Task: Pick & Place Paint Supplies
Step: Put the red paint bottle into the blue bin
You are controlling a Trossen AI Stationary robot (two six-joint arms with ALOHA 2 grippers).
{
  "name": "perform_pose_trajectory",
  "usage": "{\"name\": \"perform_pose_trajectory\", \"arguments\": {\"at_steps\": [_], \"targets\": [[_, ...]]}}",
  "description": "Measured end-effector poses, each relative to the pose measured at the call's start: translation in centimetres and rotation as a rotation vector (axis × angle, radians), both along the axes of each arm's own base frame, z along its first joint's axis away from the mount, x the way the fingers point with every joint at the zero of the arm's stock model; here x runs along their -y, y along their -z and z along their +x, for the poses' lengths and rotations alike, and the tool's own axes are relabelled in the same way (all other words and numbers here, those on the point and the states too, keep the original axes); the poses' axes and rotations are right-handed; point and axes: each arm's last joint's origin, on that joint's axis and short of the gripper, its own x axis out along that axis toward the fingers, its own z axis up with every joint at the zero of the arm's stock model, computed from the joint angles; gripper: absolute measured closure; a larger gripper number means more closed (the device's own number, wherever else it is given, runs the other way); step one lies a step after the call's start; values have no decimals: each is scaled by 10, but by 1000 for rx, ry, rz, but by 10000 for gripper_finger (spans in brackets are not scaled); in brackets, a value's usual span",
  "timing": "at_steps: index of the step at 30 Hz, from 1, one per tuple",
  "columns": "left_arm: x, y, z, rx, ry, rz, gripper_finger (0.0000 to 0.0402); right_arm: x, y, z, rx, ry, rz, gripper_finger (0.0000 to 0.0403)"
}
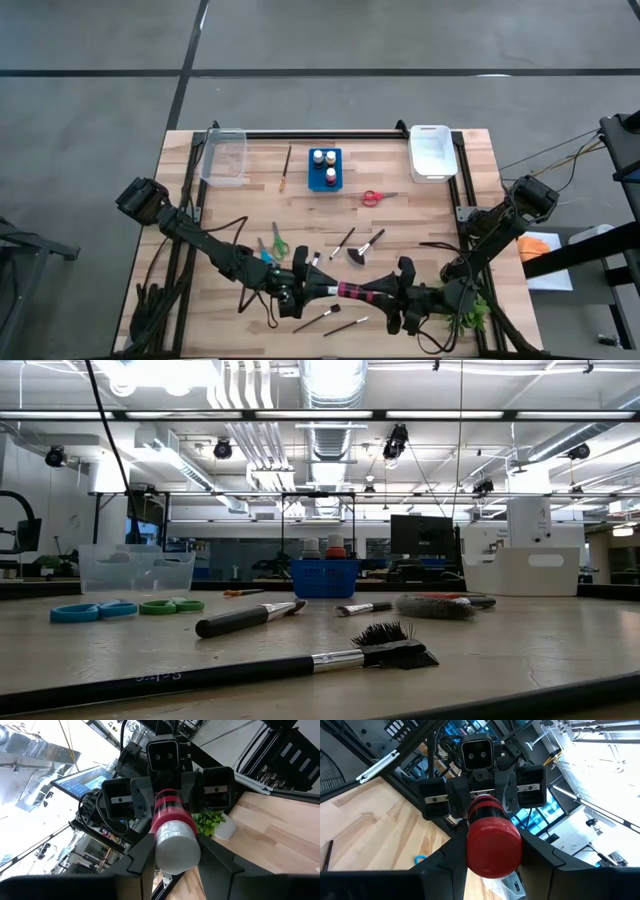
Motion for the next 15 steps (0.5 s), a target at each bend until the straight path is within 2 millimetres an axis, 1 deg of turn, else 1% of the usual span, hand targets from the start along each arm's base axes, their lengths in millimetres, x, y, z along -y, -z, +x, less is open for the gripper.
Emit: {"name": "perform_pose_trajectory", "arguments": {"at_steps": [6, 8, 10, 15], "targets": [[0, 0, 0, -1, -1, -8, 282, 0, 0, 0, 0, -1, 22, 267], [0, 0, 0, -2, -3, -16, 282, 0, 0, 0, 2, -1, 42, 257], [0, 0, 0, -2, -7, -19, 282, 0, 0, 0, 3, -2, 62, 237], [-1, 0, 0, -2, -30, -16, 282, 0, -2, 0, 9, 4, 92, 168]]}}
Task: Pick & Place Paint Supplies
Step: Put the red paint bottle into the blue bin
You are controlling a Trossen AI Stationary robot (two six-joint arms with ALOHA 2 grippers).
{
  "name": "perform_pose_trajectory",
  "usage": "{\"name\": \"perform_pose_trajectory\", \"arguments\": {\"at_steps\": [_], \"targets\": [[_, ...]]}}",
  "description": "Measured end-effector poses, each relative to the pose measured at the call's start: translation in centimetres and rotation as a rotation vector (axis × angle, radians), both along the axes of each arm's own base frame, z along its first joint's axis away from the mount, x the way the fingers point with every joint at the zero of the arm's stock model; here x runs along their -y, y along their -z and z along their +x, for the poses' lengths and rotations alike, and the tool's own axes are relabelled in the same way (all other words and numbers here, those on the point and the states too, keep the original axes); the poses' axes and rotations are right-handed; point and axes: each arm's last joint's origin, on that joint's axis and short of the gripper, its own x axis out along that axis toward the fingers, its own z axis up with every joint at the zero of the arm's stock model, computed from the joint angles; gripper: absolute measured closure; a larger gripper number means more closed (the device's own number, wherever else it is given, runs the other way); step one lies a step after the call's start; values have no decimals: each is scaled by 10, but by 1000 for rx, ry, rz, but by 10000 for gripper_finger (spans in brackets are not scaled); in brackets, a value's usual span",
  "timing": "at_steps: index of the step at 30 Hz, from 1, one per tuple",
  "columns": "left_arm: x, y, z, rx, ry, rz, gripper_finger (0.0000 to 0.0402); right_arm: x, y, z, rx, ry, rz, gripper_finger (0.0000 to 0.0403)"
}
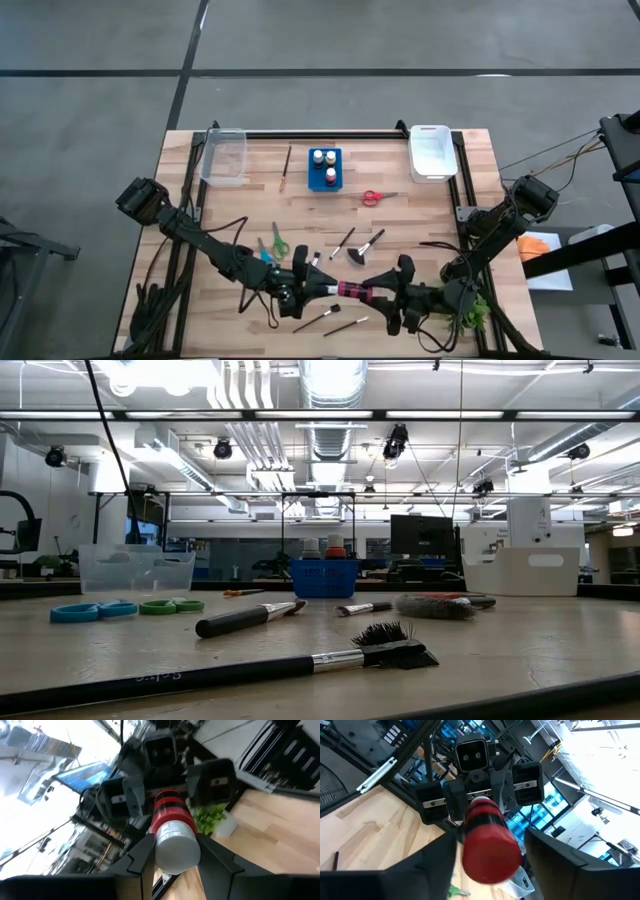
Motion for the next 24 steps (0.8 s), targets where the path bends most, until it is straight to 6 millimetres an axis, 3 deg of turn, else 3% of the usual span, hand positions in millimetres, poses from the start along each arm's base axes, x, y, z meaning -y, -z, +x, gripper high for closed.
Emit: {"name": "perform_pose_trajectory", "arguments": {"at_steps": [7, 12, 15, 20, 24], "targets": [[-8, 3, -2, -40, -305, 15, 282, -2, 1, -5, -14, 60, -21, 99], [-20, 5, -8, -126, -513, 12, 282, -3, 8, -10, -44, 94, 1, 82], [-30, -5, -12, -176, -579, -39, 282, -3, 15, -11, -78, 119, 25, 80], [-58, -28, -9, -264, -691, -153, 282, -2, 26, -12, -129, 140, 64, 80], [-92, -45, 1, -387, -757, -215, 282, 0, 30, -12, -144, 150, 82, 80]]}}
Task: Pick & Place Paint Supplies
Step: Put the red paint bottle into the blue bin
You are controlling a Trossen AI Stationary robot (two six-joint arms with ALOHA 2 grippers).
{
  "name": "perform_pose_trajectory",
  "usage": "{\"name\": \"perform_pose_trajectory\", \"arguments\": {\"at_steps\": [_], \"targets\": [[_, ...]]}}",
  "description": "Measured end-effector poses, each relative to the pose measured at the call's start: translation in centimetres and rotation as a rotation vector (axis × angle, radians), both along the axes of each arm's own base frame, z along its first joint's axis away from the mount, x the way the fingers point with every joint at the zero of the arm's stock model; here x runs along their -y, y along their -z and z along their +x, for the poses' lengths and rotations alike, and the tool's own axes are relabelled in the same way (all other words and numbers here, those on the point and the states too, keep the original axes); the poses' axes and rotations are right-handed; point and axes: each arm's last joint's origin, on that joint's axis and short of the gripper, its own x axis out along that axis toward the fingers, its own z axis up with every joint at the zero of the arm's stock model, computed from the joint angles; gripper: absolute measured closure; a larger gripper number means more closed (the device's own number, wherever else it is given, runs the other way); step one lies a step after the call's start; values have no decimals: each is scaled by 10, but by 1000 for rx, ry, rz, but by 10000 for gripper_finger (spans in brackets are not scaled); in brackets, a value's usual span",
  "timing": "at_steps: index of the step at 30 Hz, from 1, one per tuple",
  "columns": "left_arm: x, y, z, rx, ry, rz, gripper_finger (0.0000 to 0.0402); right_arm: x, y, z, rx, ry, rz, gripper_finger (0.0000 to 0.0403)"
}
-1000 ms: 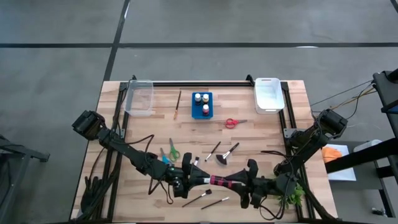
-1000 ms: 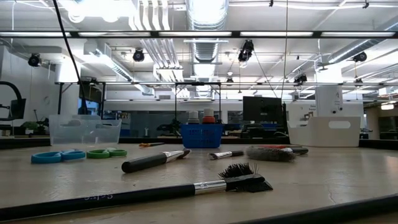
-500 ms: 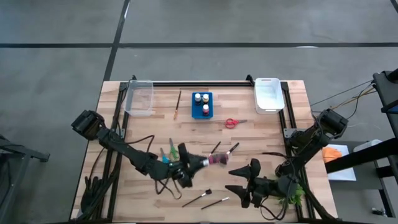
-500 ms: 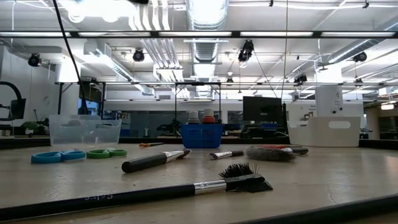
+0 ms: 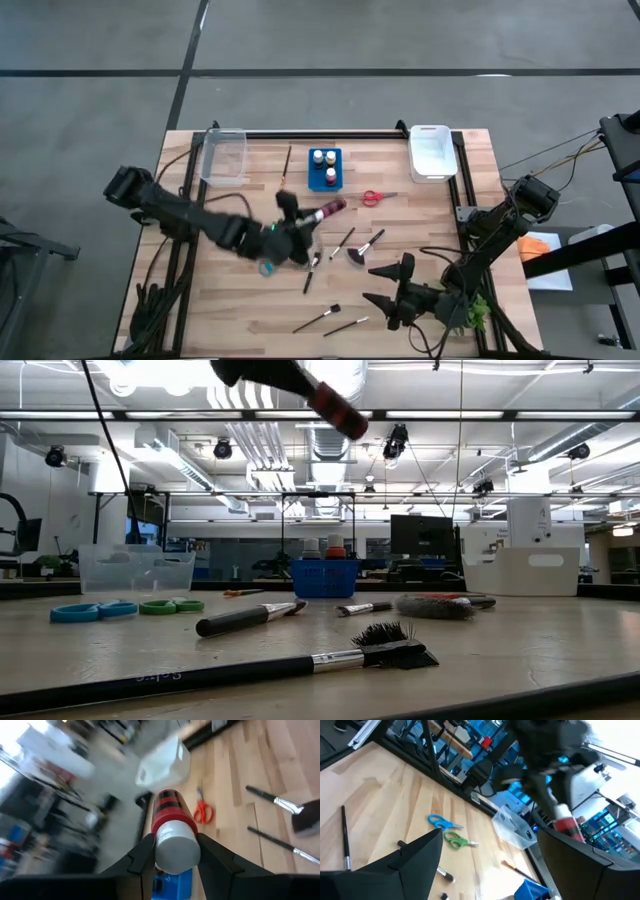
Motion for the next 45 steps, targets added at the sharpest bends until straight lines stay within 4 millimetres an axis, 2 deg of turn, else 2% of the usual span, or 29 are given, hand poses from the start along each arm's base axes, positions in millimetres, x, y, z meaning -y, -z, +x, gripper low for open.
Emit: {"name": "perform_pose_trajectory", "arguments": {"at_steps": [7, 10, 12, 27, 32, 37, 45], "targets": [[-74, -36, 10, -117, -112, -291, 282, 3, 4, 0, -10, 5, -8, 80], [-95, -49, 11, -164, -131, -380, 282, 4, 7, -1, -14, 7, -12, 80], [-104, -50, 12, -245, -164, -422, 282, 6, 9, -1, -15, 10, -6, 80], [-149, -50, 52, -552, -242, -576, 282, 15, 18, 0, -20, 34, 26, 80], [-162, -40, 61, -631, -240, -619, 282, 15, 19, 0, -21, 34, 28, 80], [-172, -29, 67, -688, -206, -629, 282, 15, 20, -1, -22, 33, 32, 80], [-190, -26, 64, -687, -228, -633, 282, 16, 20, 0, -21, 37, 32, 80]]}}
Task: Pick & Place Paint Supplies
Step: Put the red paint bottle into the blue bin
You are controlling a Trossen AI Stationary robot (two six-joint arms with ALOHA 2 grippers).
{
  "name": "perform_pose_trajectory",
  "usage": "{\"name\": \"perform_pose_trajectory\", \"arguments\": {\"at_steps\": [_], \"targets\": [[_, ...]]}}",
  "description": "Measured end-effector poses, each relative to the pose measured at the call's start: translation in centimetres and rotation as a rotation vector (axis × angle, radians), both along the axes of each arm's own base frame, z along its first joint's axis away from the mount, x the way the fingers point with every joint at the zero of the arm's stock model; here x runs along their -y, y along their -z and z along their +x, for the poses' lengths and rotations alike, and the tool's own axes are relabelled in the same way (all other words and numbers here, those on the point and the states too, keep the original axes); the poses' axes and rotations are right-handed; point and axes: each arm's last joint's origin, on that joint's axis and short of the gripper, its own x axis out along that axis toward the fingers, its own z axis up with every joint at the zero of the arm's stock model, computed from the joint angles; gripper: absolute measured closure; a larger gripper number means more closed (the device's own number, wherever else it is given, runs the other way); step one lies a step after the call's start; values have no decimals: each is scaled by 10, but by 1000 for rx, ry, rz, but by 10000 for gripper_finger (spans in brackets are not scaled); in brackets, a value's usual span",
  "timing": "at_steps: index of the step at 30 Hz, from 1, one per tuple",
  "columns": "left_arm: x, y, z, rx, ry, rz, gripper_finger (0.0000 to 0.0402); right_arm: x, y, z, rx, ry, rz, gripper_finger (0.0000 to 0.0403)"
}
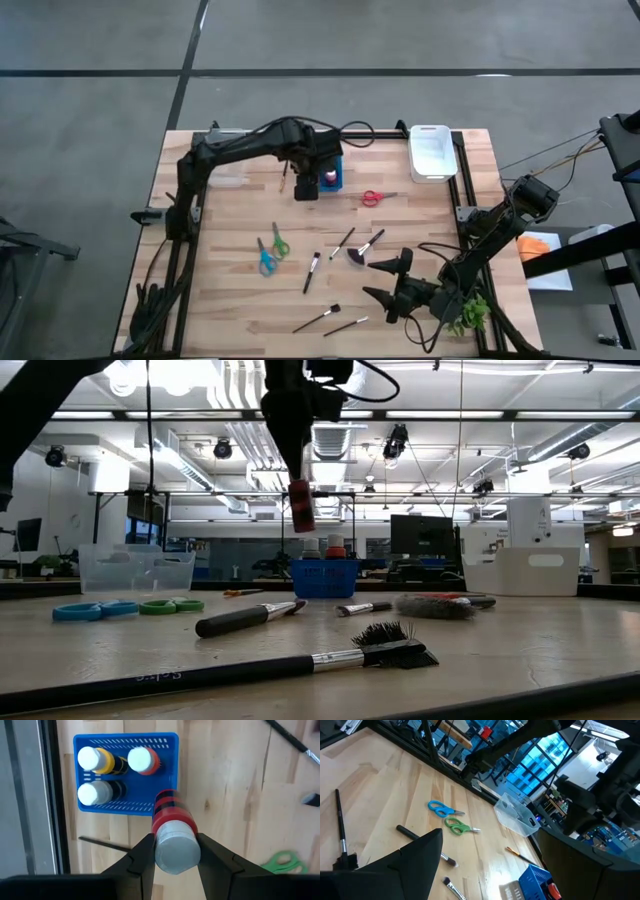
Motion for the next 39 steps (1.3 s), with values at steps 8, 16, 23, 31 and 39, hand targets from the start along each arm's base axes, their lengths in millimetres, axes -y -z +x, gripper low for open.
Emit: {"name": "perform_pose_trajectory", "arguments": {"at_steps": [8, 16, 23, 31, 39], "targets": [[-6, 2, 4, 37, -7, 0, 282, 1, 0, 0, 0, 0, 1, 80], [-15, 14, 9, 20, -1, -2, 282, 1, 1, 0, -1, -1, 3, 80], [-26, 26, 12, -10, -22, -11, 282, 1, 2, 0, -3, 0, 3, 80], [-36, 41, 16, -45, -35, -22, 282, 2, 3, -1, -3, 0, 8, 80], [-41, 53, 16, -49, -29, -32, 282, 2, 4, -1, -7, 2, 7, 80]]}}
